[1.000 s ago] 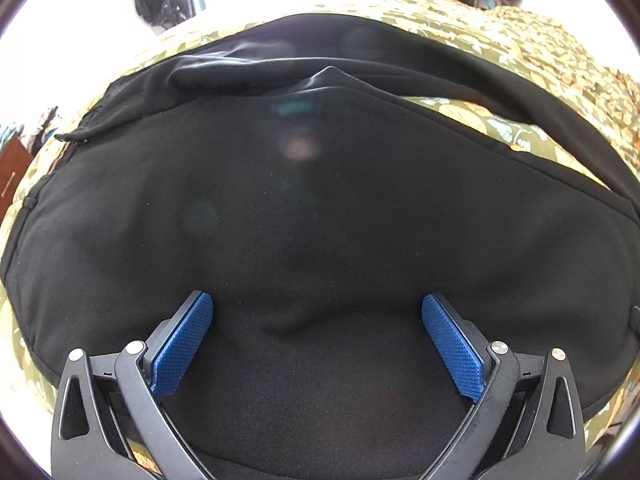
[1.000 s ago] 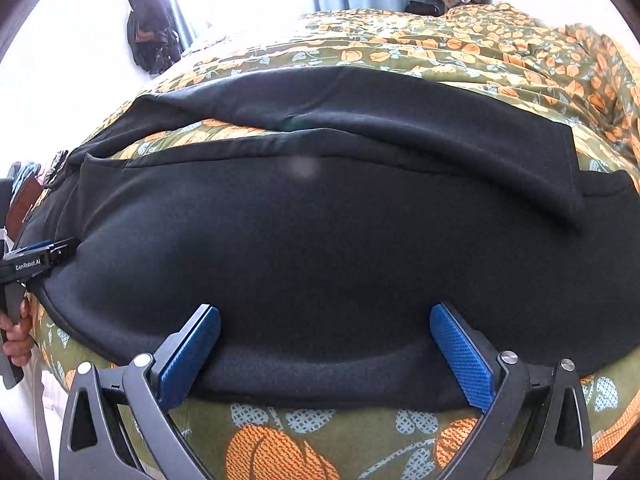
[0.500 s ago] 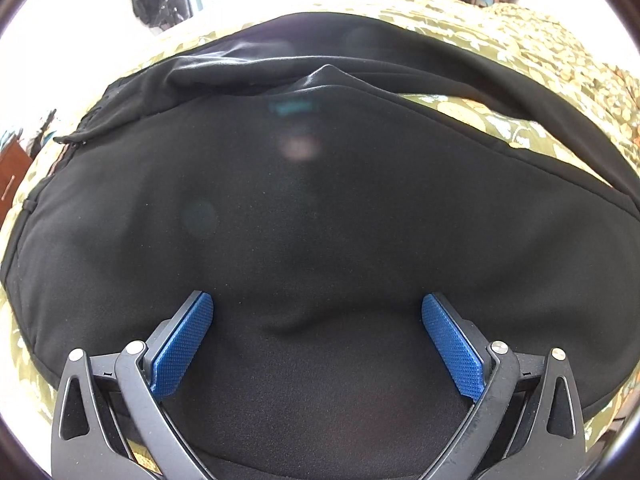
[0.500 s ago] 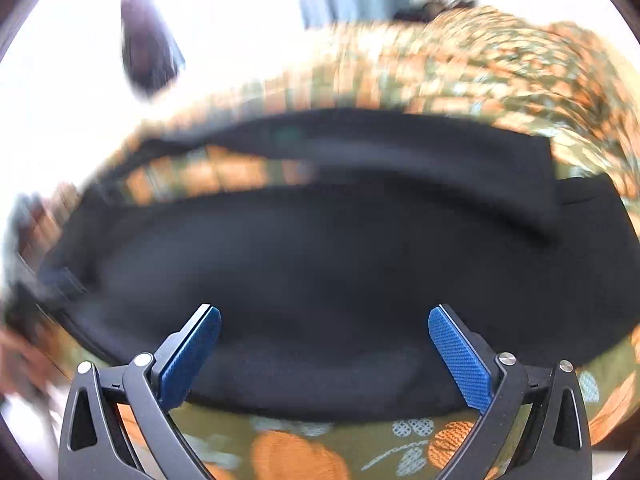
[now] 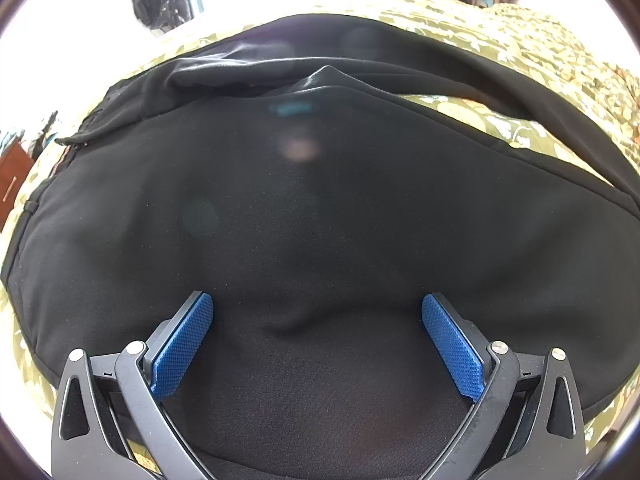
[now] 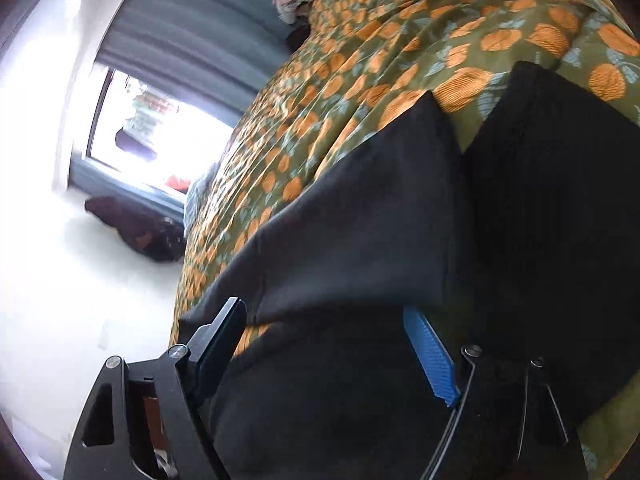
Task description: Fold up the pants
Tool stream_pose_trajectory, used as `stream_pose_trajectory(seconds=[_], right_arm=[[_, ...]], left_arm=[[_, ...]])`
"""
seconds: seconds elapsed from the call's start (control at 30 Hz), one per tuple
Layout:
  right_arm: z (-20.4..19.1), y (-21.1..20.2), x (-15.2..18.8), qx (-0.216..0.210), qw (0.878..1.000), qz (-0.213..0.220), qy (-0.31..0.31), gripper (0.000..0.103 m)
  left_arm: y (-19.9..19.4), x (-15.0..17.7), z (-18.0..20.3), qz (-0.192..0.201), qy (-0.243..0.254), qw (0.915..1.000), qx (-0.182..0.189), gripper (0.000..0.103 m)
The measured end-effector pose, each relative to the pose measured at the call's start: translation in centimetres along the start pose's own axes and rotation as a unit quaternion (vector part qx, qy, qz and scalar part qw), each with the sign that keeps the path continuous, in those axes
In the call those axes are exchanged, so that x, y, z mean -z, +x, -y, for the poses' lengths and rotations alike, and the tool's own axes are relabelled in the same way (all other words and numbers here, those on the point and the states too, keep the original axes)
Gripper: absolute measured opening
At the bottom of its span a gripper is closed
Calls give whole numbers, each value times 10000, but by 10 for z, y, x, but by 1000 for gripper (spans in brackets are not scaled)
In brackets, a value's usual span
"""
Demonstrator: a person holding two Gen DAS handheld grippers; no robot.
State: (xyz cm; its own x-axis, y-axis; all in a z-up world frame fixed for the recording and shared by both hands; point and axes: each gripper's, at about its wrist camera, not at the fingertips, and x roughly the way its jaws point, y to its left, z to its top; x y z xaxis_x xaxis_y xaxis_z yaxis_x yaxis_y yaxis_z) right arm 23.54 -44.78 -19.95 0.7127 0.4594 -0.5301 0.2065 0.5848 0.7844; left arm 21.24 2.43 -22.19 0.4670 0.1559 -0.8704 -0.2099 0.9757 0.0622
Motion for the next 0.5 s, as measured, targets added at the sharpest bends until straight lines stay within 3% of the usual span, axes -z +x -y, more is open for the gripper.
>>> stream_pose_trajectory(seconds=[0.1,0.17,0.2,0.27,0.37,0.5], right_arm=[[14,-2,-11,54,9978,276,597,63],[26,2,-13,382,9940,305,976,22],[31,3,-12,535,9923,281,1077,14],[37,3,-11,592,9918,278,1100,10],[12,-10,-14,716,9961,333,389,8],[-46,-42,-20,392,9955,476,-718,8]], left_arm=[[0,0,0,2,3,10000,-4,102],[-1,-1,0,8,0,10000,-7,102],[-1,-2,-1,6,4,10000,8,102],[-5,-6,-3,-122,-8,9999,107,103],[-20,-29,-17,-599,-135,9969,498,102],[-51,-94,-50,-43,-651,9918,1097,102]])
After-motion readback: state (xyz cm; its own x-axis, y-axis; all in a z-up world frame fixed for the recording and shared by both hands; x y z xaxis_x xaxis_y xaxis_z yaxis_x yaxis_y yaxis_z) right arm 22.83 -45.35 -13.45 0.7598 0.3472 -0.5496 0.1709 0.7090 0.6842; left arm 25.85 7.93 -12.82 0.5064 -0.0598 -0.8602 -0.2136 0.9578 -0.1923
